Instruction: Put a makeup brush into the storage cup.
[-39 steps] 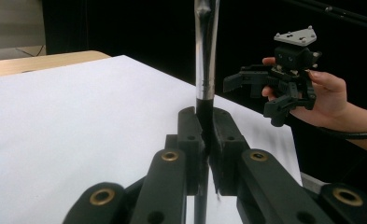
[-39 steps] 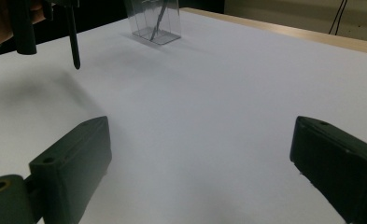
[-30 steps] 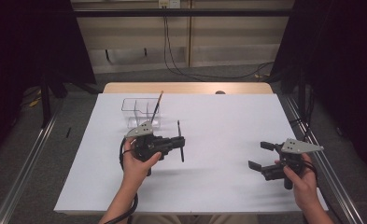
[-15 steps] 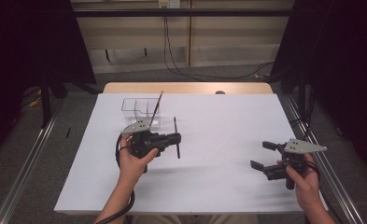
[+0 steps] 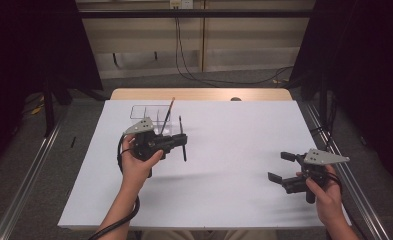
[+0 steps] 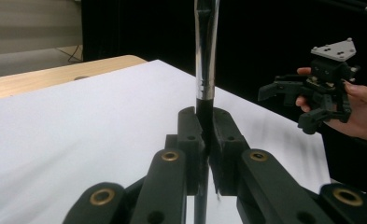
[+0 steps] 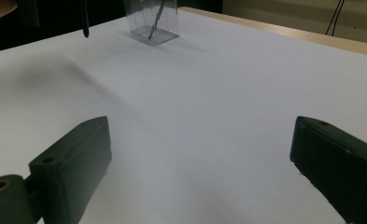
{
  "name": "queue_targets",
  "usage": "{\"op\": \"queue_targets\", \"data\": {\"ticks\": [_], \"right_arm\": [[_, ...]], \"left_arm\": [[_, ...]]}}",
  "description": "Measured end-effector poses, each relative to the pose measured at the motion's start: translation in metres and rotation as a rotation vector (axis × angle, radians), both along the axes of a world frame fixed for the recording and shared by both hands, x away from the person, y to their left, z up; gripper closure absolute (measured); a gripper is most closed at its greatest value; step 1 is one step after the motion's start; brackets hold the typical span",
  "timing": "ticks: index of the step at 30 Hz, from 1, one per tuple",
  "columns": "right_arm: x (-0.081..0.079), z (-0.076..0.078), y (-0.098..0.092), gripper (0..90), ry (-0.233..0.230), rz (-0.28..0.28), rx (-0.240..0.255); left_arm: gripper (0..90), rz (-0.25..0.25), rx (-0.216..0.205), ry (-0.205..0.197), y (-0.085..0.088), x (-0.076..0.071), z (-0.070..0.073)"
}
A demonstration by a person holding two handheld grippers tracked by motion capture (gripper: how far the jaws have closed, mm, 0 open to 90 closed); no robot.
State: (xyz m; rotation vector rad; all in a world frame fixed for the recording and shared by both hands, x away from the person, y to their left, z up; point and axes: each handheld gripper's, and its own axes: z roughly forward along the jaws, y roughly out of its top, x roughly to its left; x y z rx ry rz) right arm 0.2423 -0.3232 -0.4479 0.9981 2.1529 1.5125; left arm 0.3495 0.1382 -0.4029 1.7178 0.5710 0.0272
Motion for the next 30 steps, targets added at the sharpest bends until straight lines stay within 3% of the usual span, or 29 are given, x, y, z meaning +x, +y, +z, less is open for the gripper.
{"op": "queue_targets", "data": {"ticks": [9,30], "right_arm": [[0.000,0.000,0.000,5.1,-0.001,0.005,0.003],[0.000,-0.001,0.001,5.1,-0.003,0.010,0.001]], "left_arm": [[83.9,0.030,-0.006,-0.009,0.004,0.008,0.007],[83.9,0.062,0.028,-0.035,0.004,0.026,0.022]]}}
